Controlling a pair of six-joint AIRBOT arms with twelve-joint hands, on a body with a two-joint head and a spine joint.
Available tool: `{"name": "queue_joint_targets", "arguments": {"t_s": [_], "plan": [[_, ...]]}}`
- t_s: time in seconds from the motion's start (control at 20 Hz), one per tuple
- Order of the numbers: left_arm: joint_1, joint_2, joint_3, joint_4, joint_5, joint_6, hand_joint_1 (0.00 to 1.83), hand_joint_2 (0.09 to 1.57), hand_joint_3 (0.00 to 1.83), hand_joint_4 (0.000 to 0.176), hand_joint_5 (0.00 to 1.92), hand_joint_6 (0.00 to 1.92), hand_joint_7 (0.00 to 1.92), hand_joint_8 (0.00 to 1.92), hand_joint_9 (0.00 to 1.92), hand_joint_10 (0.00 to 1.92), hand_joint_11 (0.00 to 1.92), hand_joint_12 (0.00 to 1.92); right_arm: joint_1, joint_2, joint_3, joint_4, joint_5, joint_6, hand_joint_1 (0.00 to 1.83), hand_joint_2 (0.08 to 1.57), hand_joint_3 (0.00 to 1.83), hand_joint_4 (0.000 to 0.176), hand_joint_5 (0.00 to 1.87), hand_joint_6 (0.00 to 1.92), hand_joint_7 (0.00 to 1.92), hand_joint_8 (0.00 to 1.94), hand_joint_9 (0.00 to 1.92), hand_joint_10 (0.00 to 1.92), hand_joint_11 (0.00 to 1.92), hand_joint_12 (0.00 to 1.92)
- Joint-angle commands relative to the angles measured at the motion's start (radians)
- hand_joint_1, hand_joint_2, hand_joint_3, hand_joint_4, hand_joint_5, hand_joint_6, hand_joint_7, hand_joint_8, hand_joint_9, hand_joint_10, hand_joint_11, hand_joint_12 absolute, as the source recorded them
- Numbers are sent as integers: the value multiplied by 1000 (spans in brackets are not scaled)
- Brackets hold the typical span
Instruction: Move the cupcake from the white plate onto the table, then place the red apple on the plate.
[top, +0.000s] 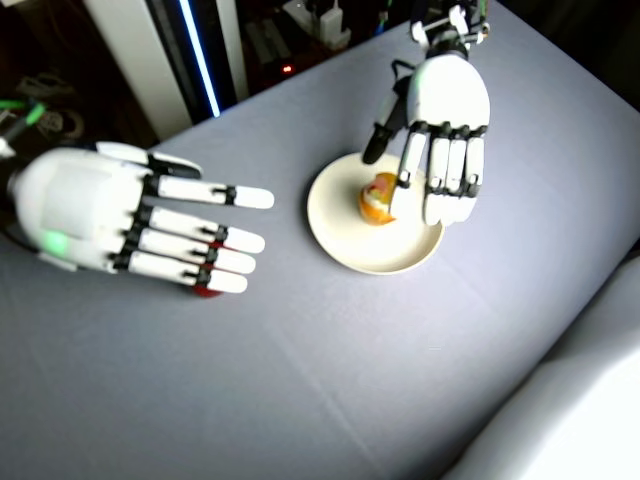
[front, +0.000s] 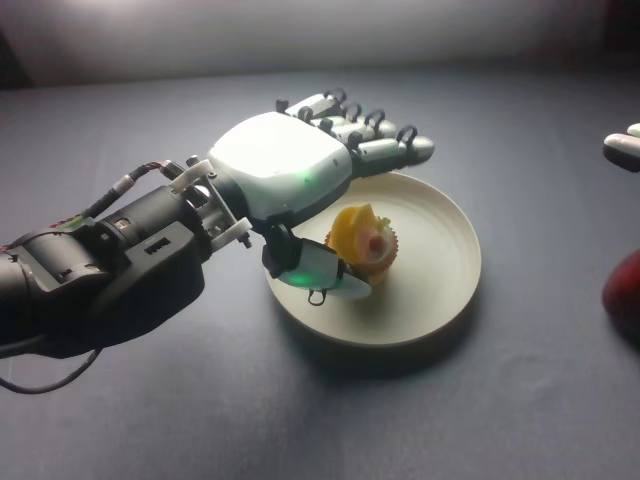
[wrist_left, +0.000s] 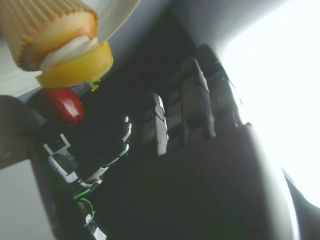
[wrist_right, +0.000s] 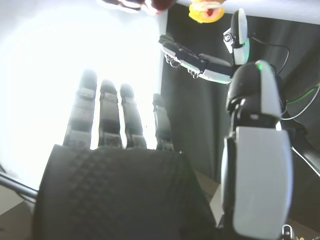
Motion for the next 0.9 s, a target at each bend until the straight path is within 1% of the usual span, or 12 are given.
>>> {"name": "queue_joint_targets", "arguments": {"t_s": [0.0,0.1,0.15,0.2,0.3,0.4,0.55,0.65,0.7,0.75,0.8,0.85], "plan": [[-7,-3,6,6,-88,-1,931,895,3,114,415,3,568,10,568,31,99,1202,14,3,6,27,116,0,815,1020,5,176,0,0,0,0,0,0,6,196],[-6,-8,11,6,-84,-2,1028,952,3,43,586,8,829,28,798,112,187,1346,14,3,6,27,115,0,837,1027,6,176,0,0,0,0,0,0,0,194],[-5,-8,11,6,-84,-2,1067,1025,0,0,732,17,996,16,821,385,224,1384,14,3,6,27,115,0,846,1026,5,176,0,0,0,0,0,0,0,190],[-2,-18,19,6,-77,-2,1225,1074,0,0,968,686,1033,741,759,1102,338,1523,14,3,7,27,114,0,833,1024,3,176,0,0,0,0,0,0,0,190],[2,-37,35,3,-59,-2,1273,1069,0,0,1060,795,1080,873,851,1346,407,1525,14,3,9,24,113,1,842,1030,5,176,0,0,0,0,0,0,3,193],[3,-47,47,0,-52,-2,1271,1098,0,0,1090,556,1012,1162,822,1374,389,1551,14,3,10,23,113,2,836,1032,4,176,0,0,0,0,0,0,1,193],[-1,-46,56,-20,-57,6,1281,1071,0,0,1230,273,1038,1151,885,1176,449,1461,14,3,10,23,110,2,844,1032,3,176,0,0,0,0,0,0,24,204],[-3,-41,54,-27,-71,5,1295,1036,0,0,1297,170,1151,940,961,1020,497,1560,13,2,10,23,107,3,843,1026,0,176,0,0,0,0,0,0,32,208],[-4,-34,49,-29,-84,5,1381,1021,0,0,1292,201,1280,533,1025,1094,511,1352,13,1,10,23,106,5,859,1030,2,176,0,0,0,0,0,0,25,206],[-4,-29,45,-30,-93,5,1391,1041,8,0,1141,590,1234,515,962,1151,573,1167,13,0,10,23,106,6,845,1030,1,176,0,0,0,0,0,0,30,210],[-4,-26,43,-31,-96,5,1381,1061,3,0,1121,609,1130,701,957,1199,639,1257,13,0,10,23,106,6,845,1030,1,176,0,0,0,0,0,0,32,211],[-5,-14,35,-33,-110,5,1293,1094,5,0,1123,497,993,1161,798,1375,583,1688,13,0,10,23,106,7,856,1030,1,176,0,0,0,0,0,0,26,210]]}}
